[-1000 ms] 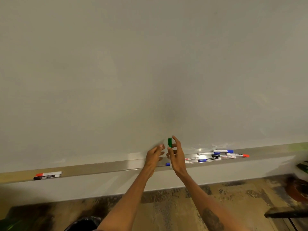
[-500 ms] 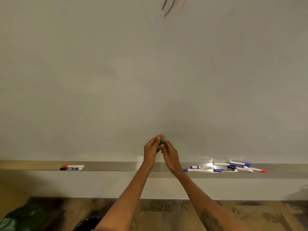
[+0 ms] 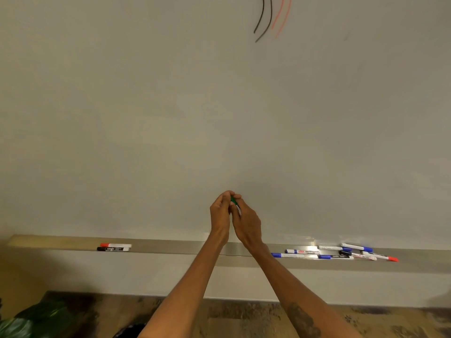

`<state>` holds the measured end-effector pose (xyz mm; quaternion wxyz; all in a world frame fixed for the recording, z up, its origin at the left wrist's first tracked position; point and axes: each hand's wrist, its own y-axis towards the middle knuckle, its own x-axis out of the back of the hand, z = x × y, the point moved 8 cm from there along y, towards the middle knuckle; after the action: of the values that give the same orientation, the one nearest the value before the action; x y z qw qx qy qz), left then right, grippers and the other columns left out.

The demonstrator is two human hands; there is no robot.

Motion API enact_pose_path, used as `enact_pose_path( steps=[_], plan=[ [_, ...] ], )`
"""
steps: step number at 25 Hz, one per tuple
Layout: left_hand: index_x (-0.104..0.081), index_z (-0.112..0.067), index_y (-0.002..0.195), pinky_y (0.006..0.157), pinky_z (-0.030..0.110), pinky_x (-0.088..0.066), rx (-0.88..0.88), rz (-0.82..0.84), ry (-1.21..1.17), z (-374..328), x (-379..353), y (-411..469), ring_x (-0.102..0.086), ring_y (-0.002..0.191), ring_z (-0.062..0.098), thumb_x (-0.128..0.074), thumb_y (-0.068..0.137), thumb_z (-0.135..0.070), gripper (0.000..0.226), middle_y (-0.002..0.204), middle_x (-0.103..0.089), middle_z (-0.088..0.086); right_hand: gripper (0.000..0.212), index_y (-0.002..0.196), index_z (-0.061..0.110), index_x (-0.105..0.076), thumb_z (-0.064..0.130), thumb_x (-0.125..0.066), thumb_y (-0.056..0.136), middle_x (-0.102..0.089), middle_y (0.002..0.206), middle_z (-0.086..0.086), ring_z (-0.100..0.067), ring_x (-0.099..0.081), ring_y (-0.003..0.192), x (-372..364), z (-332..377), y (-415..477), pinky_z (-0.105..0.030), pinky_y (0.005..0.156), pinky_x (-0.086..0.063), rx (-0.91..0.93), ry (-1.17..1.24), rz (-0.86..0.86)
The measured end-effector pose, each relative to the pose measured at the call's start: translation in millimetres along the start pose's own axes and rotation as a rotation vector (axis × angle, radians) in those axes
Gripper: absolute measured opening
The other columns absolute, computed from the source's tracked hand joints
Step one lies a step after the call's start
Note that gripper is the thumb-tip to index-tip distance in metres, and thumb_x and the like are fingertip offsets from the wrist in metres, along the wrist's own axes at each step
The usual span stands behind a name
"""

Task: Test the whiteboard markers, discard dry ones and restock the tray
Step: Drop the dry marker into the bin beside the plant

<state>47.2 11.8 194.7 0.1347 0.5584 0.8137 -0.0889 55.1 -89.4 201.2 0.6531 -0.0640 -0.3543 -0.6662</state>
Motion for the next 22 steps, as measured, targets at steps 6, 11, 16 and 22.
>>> enact_pose_path(
  steps=[6, 11, 16, 22],
  plan=[
    [-0.065, -0.01, 0.105, 0.094, 0.036, -0.053, -0.116, -0.032, -0.102, -46.4, -8.1, 10.3, -0.069, 0.097, 0.02, -0.042, 0.106, -0.028, 0.028, 0.096, -0.074, 0.011, 0.023, 0.115, 0.021, -0.063, 0.027, -0.043, 0.105, -0.065, 0.089, 0.011, -0.004, -0.062, 0.079, 18.6, 29.6, 11.3, -0.027, 0.07, -0.052, 0.089, 0.234, -0.102],
    [-0.066, -0.007, 0.112, 0.098, 0.033, -0.053, -0.34, -0.047, -0.069, -124.9, -18.2, 20.2, -0.069, 0.104, 0.022, -0.055, 0.101, -0.026, 0.025, 0.102, -0.074, 0.008, 0.039, 0.144, 0.019, -0.045, 0.021, -0.041, 0.106, -0.056, 0.104, 0.0, -0.011, -0.058, 0.089, 59.2, 64.4, 43.7, -0.027, 0.08, -0.052, 0.074, 0.425, -0.226],
    [-0.069, -0.01, 0.11, 0.095, 0.026, -0.052, -0.594, -0.074, 0.02, -224.5, -38.5, 25.1, -0.068, 0.106, 0.013, -0.071, 0.091, -0.021, 0.023, 0.107, -0.073, 0.0, 0.034, 0.136, 0.022, -0.055, 0.016, -0.052, 0.102, -0.064, 0.094, -0.003, -0.021, -0.064, 0.069, 137.2, 129.3, 86.7, -0.033, 0.069, -0.061, 0.138, 0.712, -0.32],
    [-0.063, -0.008, 0.129, 0.118, 0.027, -0.032, -1.019, -0.054, 0.279, -328.1, -78.4, 32.2, -0.044, 0.14, 0.016, -0.059, 0.099, -0.021, 0.033, 0.142, -0.057, 0.008, 0.023, 0.117, 0.008, -0.067, 0.013, -0.052, 0.101, -0.067, 0.108, -0.017, -0.031, -0.071, 0.09, 197.0, 179.4, 128.8, -0.042, 0.086, -0.058, 0.184, 0.992, -0.266]
  ],
)
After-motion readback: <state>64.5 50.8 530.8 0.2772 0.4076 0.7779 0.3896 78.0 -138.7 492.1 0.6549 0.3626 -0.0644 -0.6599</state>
